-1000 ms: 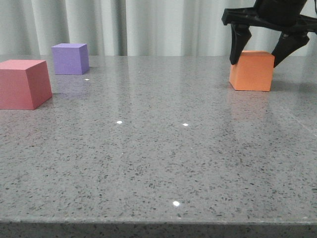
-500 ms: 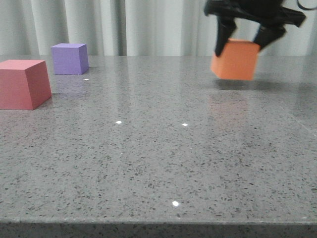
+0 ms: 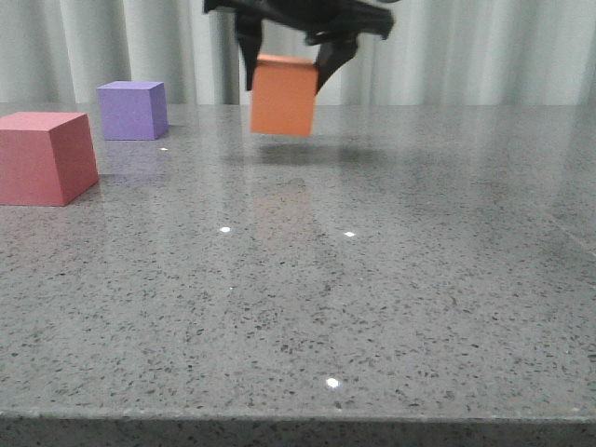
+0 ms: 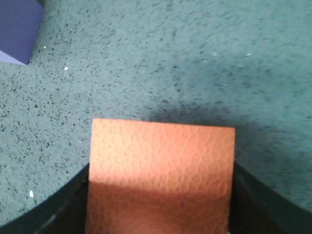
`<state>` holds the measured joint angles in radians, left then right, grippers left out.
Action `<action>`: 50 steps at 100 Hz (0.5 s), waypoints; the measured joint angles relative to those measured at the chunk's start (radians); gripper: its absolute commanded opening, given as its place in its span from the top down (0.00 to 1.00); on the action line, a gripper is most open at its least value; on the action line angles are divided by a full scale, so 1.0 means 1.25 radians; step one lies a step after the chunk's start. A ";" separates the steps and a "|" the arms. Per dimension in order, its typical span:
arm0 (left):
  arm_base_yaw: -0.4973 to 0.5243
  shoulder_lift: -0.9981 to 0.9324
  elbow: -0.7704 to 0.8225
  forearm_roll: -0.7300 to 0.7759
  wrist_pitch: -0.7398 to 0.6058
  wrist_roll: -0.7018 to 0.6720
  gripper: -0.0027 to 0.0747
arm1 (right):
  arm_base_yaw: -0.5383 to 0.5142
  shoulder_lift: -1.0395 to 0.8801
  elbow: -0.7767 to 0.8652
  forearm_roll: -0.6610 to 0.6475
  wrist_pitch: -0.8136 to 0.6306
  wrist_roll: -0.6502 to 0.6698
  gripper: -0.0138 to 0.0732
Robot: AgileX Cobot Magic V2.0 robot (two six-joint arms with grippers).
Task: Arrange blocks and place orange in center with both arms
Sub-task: 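Carry the orange cube toward the middle and lower it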
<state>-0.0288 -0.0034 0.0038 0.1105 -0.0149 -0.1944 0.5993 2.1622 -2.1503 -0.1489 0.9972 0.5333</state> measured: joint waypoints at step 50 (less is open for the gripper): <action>0.000 0.000 0.000 0.000 0.000 0.000 0.99 | 0.043 0.111 -0.141 -0.020 0.077 0.087 0.29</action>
<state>-0.0288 -0.0034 0.0038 0.1105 -0.0149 -0.1944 0.6528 2.3008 -2.3263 -0.1739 1.0939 0.6422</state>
